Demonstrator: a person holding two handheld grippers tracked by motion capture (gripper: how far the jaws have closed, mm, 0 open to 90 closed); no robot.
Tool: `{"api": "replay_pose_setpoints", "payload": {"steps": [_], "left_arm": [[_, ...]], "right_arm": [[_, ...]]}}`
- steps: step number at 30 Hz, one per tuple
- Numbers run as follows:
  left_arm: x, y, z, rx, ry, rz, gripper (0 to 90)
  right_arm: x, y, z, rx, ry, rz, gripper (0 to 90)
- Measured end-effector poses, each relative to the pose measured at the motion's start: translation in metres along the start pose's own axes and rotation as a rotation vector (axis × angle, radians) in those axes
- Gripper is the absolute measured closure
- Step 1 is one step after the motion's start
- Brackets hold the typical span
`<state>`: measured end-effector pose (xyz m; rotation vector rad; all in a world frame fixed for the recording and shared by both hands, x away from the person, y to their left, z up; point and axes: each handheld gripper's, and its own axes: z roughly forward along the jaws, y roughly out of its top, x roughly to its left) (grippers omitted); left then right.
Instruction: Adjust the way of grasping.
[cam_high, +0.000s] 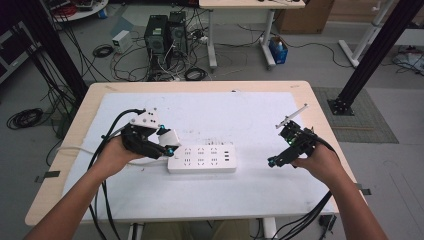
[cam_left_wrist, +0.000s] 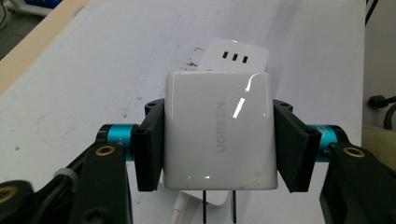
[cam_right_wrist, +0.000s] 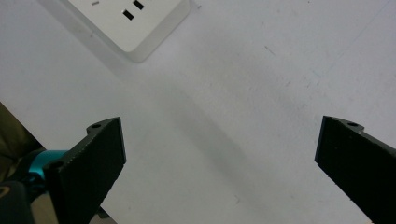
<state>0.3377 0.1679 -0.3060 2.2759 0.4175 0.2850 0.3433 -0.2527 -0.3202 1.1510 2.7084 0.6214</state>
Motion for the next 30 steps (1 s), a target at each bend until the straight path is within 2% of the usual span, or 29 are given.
{"api": "replay_pose_setpoints", "payload": {"steps": [9, 13, 15, 16, 17, 20, 25, 30], "left_arm": [[-0.003, 0.0, 0.013, -0.026, -0.019, 0.035, 42.6], [-0.006, 0.001, 0.02, -0.054, -0.013, 0.051, 42.6], [-0.006, 0.002, 0.022, -0.062, -0.019, 0.054, 42.6], [-0.008, 0.004, 0.026, -0.07, -0.024, 0.062, 42.6], [-0.009, 0.005, 0.028, -0.072, -0.03, 0.063, 42.6], [-0.011, 0.008, 0.034, -0.08, -0.043, 0.076, 42.6], [-0.016, 0.013, 0.042, -0.101, -0.059, 0.083, 42.6], [-0.021, 0.016, 0.051, -0.093, -0.07, 0.101, 42.6]], "right_arm": [[0.007, 0.003, 0.004, -0.069, 0.049, 0.104, 1.1], [0.012, 0.005, 0.007, -0.106, 0.11, 0.163, 1.1], [0.013, 0.005, 0.008, -0.118, 0.126, 0.178, 1.1], [0.014, 0.006, 0.008, -0.143, 0.165, 0.221, 1.1], [0.014, 0.006, 0.008, -0.156, 0.188, 0.241, 1.1], [0.016, 0.006, 0.008, -0.178, 0.224, 0.285, 1.1], [0.023, 0.011, 0.007, -0.191, 0.258, 0.301, 1.1], [0.032, 0.019, 0.005, -0.218, 0.275, 0.296, 1.1]]}}
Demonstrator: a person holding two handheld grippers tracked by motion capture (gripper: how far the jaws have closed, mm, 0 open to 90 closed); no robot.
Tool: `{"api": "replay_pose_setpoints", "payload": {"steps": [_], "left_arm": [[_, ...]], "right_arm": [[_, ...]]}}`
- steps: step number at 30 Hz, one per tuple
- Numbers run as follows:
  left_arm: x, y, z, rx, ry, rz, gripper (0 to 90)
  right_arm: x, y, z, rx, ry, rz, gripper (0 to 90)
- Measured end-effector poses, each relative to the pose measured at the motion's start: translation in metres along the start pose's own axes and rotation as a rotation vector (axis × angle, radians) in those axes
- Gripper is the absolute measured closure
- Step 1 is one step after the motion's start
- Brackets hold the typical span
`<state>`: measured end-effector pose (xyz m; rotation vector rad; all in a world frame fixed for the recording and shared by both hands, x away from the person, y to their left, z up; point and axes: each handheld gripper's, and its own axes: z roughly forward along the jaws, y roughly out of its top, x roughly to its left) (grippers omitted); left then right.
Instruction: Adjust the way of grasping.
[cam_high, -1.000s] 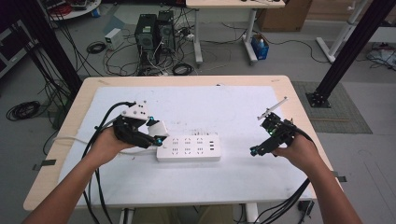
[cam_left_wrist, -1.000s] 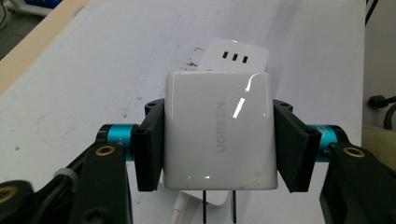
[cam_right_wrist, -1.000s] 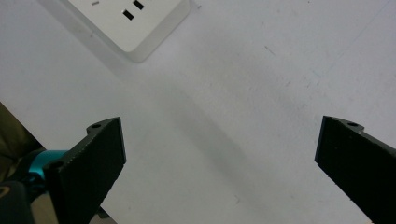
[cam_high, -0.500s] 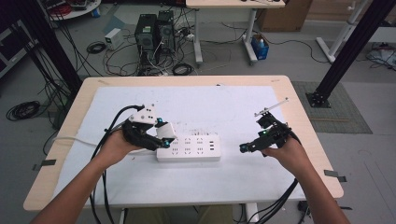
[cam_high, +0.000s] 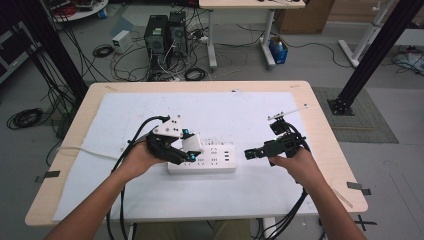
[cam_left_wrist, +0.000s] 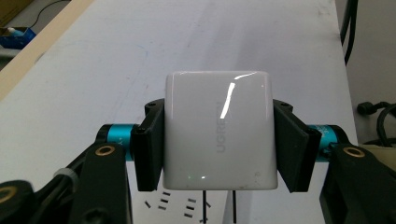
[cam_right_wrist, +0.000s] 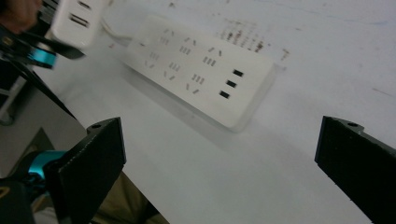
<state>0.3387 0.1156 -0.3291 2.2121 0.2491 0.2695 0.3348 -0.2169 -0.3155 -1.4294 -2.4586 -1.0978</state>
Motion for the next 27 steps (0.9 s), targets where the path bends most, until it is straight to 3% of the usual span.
{"api": "replay_pose_setpoints", "payload": {"steps": [4, 7, 27], "left_arm": [[-0.003, 0.002, 0.006, -0.005, -0.009, 0.015, 42.6], [-0.005, 0.005, 0.013, -0.018, -0.016, 0.017, 42.6], [-0.016, 0.019, 0.04, -0.081, -0.062, 0.082, 42.6]], "right_arm": [[0.007, 0.005, 0.007, -0.028, 0.094, 0.045, 1.1], [0.012, 0.009, 0.013, -0.023, 0.127, 0.052, 1.1], [0.029, 0.03, 0.048, 0.036, 0.223, 0.077, 3.1]]}}
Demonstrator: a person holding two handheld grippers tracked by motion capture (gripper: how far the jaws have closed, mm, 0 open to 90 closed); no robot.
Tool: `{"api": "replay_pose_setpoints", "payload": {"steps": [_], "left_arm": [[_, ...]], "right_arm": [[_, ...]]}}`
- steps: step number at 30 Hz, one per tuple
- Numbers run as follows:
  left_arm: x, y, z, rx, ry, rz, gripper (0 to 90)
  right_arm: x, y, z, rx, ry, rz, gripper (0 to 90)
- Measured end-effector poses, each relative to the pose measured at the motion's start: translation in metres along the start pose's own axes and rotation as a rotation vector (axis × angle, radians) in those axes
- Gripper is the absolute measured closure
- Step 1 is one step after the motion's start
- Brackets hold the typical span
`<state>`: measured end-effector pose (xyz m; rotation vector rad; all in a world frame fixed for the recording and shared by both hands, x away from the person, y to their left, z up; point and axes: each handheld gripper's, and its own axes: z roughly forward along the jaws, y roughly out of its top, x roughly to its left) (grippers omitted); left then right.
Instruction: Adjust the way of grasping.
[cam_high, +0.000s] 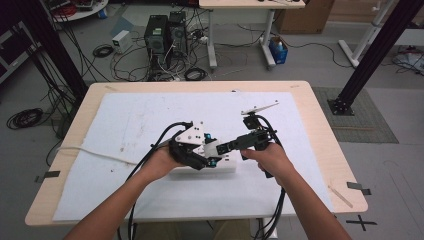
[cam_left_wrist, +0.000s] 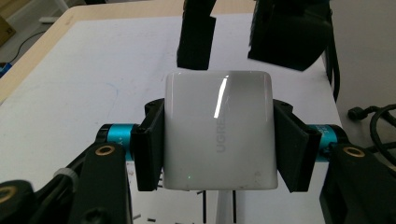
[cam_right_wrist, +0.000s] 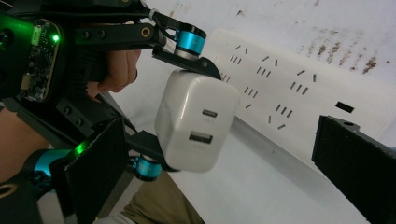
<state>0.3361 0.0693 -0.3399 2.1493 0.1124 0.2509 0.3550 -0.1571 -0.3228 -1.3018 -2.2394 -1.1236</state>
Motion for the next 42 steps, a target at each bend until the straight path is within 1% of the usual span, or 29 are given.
{"api": "replay_pose_setpoints", "payload": {"steps": [3, 4, 6, 9, 10, 11, 15, 16, 17, 18, 19, 20, 21, 23, 26, 28, 30, 31, 32, 33, 34, 35, 37, 39, 40, 41, 42], "left_arm": [[-0.001, 0.002, 0.002, -0.006, 0.001, 0.017, 42.6], [-0.002, 0.002, 0.003, -0.01, -0.001, 0.017, 42.6], [-0.002, 0.003, 0.004, -0.008, -0.002, 0.026, 42.6], [-0.003, 0.004, 0.004, -0.005, 0.002, 0.035, 42.6], [-0.003, 0.004, 0.005, -0.005, 0.004, 0.04, 42.6], [-0.003, 0.003, 0.004, -0.004, 0.003, 0.036, 42.6], [-0.002, 0.003, 0.004, -0.006, 0.005, 0.039, 42.6], [-0.003, 0.003, 0.005, -0.008, 0.007, 0.039, 42.6], [-0.002, 0.003, 0.005, -0.003, 0.007, 0.046, 42.6], [-0.003, 0.003, 0.005, -0.004, 0.006, 0.041, 42.6], [-0.003, 0.003, 0.005, -0.004, 0.008, 0.044, 42.6], [-0.003, 0.003, 0.005, -0.004, 0.008, 0.045, 42.6], [-0.003, 0.003, 0.005, -0.003, 0.01, 0.046, 42.6], [-0.003, 0.003, 0.005, 0.0, 0.011, 0.047, 42.6], [-0.004, 0.003, 0.006, 0.009, 0.017, 0.06, 42.6], [-0.005, 0.003, 0.007, 0.013, 0.024, 0.067, 42.6], [-0.006, 0.003, 0.007, 0.018, 0.035, 0.075, 42.6], [-0.006, 0.003, 0.007, 0.025, 0.037, 0.085, 42.5], [-0.006, 0.003, 0.007, 0.028, 0.039, 0.086, 42.3], [-0.007, 0.003, 0.007, 0.031, 0.042, 0.082, 42.3], [-0.006, 0.004, 0.007, 0.032, 0.036, 0.068, 42.0], [-0.005, 0.003, 0.007, 0.036, 0.02, 0.036, 39.2], [-0.002, 0.002, 0.006, 0.069, 0.021, -0.029, 24.2], [0.002, -0.003, 0.002, 0.111, 0.005, -0.084, 18.5], [0.003, -0.005, -0.001, 0.131, 0.011, -0.1, 17.0], [0.005, -0.008, -0.004, 0.146, 0.018, -0.115, 16.8], [0.005, -0.008, -0.004, 0.146, 0.018, -0.115, 16.8]], "right_arm": [[-0.001, 0.003, 0.006, 0.007, 0.004, -0.006, 4.3], [-0.001, 0.003, 0.007, 0.015, 0.003, 0.001, 5.1], [-0.002, 0.004, 0.012, 0.022, 0.01, -0.001, 5.9], [-0.002, 0.005, 0.013, 0.026, 0.012, 0.01, 7.1], [-0.003, 0.005, 0.016, 0.027, 0.03, 0.02, 16.6], [-0.004, 0.006, 0.017, 0.024, 0.057, 0.029, 17.1], [-0.008, 0.005, 0.02, 0.037, 0.088, 0.065, 27.1], [-0.008, 0.005, 0.021, 0.037, 0.101, 0.087, 28.4], [-0.009, 0.005, 0.022, 0.043, 0.117, 0.114, 32.4], [-0.01, 0.005, 0.023, 0.042, 0.13, 0.125, 36.0], [-0.011, 0.004, 0.023, 0.041, 0.14, 0.132, 37.1], [-0.012, 0.004, 0.024, 0.044, 0.14, 0.139, 39.9], [-0.012, 0.003, 0.024, 0.037, 0.149, 0.139, 43.0], [-0.013, 0.003, 0.024, 0.033, 0.163, 0.157, 46.0], [-0.015, 0.001, 0.025, 0.024, 0.2, 0.171, 54.6], [-0.016, 0.0, 0.025, 0.02, 0.204, 0.191, 59.6], [-0.018, 0.0, 0.024, 0.01, 0.211, 0.204, 60.4], [-0.018, -0.001, 0.024, 0.006, 0.212, 0.204, 60.8], [-0.018, -0.001, 0.025, 0.005, 0.212, 0.203, 61.3], [-0.017, -0.001, 0.025, 0.005, 0.21, 0.201, 61.6], [-0.017, -0.001, 0.025, 0.006, 0.208, 0.203, 62.1], [-0.017, -0.001, 0.025, 0.006, 0.194, 0.187, 62.2], [-0.018, -0.001, 0.024, 0.013, 0.161, 0.169, 62.3], [-0.02, -0.002, 0.02, 0.002, 0.132, 0.146, 62.2], [-0.021, -0.002, 0.017, 0.001, 0.115, 0.139, 62.3], [-0.023, -0.002, 0.014, -0.003, 0.095, 0.12, 62.3], [-0.023, -0.002, 0.014, -0.003, 0.095, 0.12, 62.3]]}}
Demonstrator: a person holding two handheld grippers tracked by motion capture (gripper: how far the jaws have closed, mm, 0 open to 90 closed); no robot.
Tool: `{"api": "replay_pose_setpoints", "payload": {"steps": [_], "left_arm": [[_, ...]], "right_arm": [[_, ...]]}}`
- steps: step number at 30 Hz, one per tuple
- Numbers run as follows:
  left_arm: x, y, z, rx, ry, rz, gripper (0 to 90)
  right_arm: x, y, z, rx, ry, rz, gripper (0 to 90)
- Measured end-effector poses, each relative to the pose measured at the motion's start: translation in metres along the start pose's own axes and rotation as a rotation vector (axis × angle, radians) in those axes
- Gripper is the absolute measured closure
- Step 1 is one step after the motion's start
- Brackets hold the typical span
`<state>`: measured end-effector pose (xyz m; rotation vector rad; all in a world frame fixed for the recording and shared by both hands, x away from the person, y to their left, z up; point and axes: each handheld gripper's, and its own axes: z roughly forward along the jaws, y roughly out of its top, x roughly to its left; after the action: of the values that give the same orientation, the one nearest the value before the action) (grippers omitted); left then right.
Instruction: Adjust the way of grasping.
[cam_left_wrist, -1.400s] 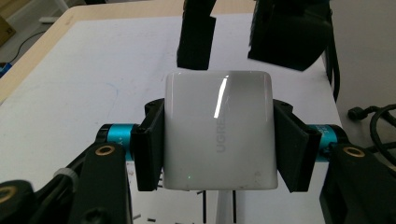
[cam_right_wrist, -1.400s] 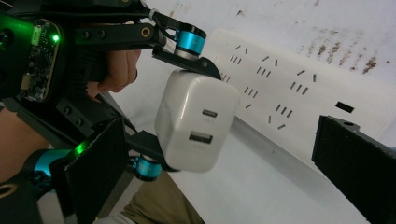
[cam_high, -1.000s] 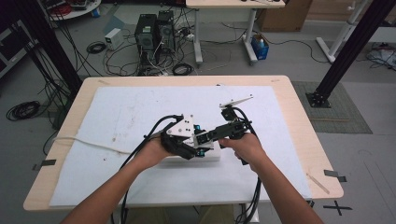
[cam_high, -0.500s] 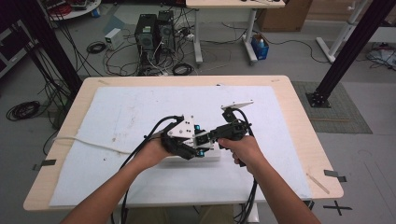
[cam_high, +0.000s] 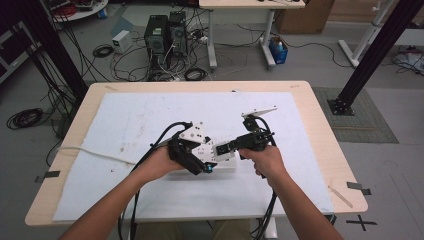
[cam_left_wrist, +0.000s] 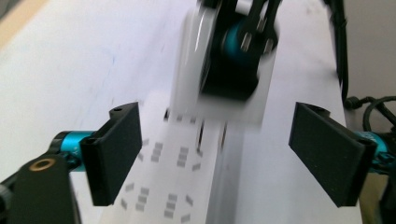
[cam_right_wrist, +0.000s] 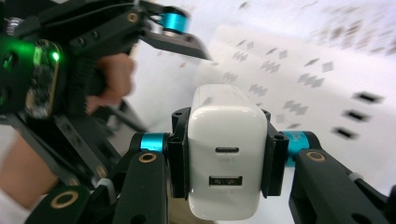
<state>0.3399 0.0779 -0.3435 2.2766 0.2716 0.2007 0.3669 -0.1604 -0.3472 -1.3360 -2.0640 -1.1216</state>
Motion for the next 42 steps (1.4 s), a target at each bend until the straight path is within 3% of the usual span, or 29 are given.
{"api": "replay_pose_setpoints", "payload": {"steps": [1, 3, 6, 9, 10, 11, 15, 17, 20, 23, 26, 27, 31, 38, 42], "left_arm": [[0.006, -0.006, -0.007, 0.03, -0.008, -0.039, 16.8], [0.012, -0.013, -0.015, 0.061, -0.006, -0.069, 16.8], [0.02, -0.024, -0.027, 0.101, 0.008, -0.112, 16.8], [0.024, -0.031, -0.035, 0.124, 0.014, -0.127, 16.8], [0.029, -0.038, -0.043, 0.157, 0.01, -0.141, 16.8], [0.031, -0.041, -0.047, 0.166, 0.017, -0.158, 16.8], [0.039, -0.053, -0.062, 0.205, 0.016, -0.186, 16.8], [0.041, -0.057, -0.071, 0.22, 0.014, -0.179, 16.8], [0.044, -0.062, -0.082, 0.244, 0.032, -0.187, 16.8], [0.05, -0.069, -0.094, 0.308, 0.033, -0.176, 16.8], [0.049, -0.071, -0.095, 0.308, 0.036, -0.194, 16.8], [0.053, -0.079, -0.104, 0.375, 0.047, -0.191, 16.8], [0.057, -0.088, -0.114, 0.4, 0.07, -0.199, 16.8], [0.061, -0.102, -0.126, 0.403, 0.135, -0.258, 16.8], [0.06, -0.109, -0.131, 0.416, 0.15, -0.281, 16.8]], "right_arm": [[-0.001, 0.0, -0.004, -0.009, -0.015, -0.006, 62.3], [-0.005, -0.001, -0.014, -0.018, -0.087, -0.035, 62.3], [-0.006, -0.002, -0.02, -0.021, -0.122, -0.05, 62.3], [-0.006, -0.001, -0.024, -0.01, -0.155, -0.059, 62.3], [-0.007, -0.001, -0.026, -0.005, -0.165, -0.064, 62.3], [-0.006, -0.001, -0.03, 0.011, -0.199, -0.09, 62.3], [-0.003, 0.0, -0.037, 0.033, -0.252, -0.128, 62.3], [-0.003, 0.001, -0.041, 0.042, -0.269, -0.143, 62.3], [-0.003, 0.0, -0.047, 0.075, -0.327, -0.179, 62.2], [-0.005, -0.001, -0.052, 0.122, -0.408, -0.22, 62.3], [-0.006, -0.002, -0.056, 0.143, -0.447, -0.233, 62.3], [-0.007, -0.003, -0.061, 0.164, -0.491, -0.246, 62.3], [-0.007, -0.003, -0.071, 0.176, -0.536, -0.27, 62.2], [-0.007, -0.003, -0.08, 0.183, -0.608, -0.303, 62.2], [-0.007, -0.003, -0.084, 0.203, -0.642, -0.306, 62.3]]}}
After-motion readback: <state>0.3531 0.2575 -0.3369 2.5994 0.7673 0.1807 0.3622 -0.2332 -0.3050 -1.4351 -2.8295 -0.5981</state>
